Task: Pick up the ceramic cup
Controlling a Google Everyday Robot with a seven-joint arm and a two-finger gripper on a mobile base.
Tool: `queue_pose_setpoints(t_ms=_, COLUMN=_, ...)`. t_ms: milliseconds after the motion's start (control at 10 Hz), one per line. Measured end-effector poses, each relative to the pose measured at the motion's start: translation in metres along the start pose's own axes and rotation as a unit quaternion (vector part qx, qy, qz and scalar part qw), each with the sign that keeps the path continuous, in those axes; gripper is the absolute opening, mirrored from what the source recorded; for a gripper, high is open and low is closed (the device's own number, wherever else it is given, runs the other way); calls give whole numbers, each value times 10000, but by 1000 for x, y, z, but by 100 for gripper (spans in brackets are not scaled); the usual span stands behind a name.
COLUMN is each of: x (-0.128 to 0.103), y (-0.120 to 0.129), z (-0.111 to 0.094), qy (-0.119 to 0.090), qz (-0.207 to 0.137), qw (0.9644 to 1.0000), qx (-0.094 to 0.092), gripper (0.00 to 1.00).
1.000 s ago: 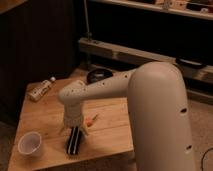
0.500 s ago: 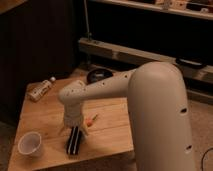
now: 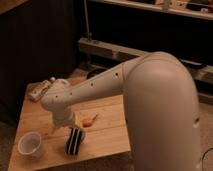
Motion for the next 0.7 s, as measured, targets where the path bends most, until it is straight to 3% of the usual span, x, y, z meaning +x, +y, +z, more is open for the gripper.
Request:
queue_pose_setpoints(t_ms=100, x=0, y=-8, z=-14, qy=189, qz=-99, qw=9998, qx=-6, gripper=80)
queue_pose_setpoints(t_ms=200, x=1, y=-7, z=-17, qy=236, qz=-111, qw=9997, qx=-21, gripper=80)
queue_pose_setpoints(t_ms=700, x=1, y=-7, z=-17, qy=242, qz=-116, qw=9996, qx=-25, gripper=80)
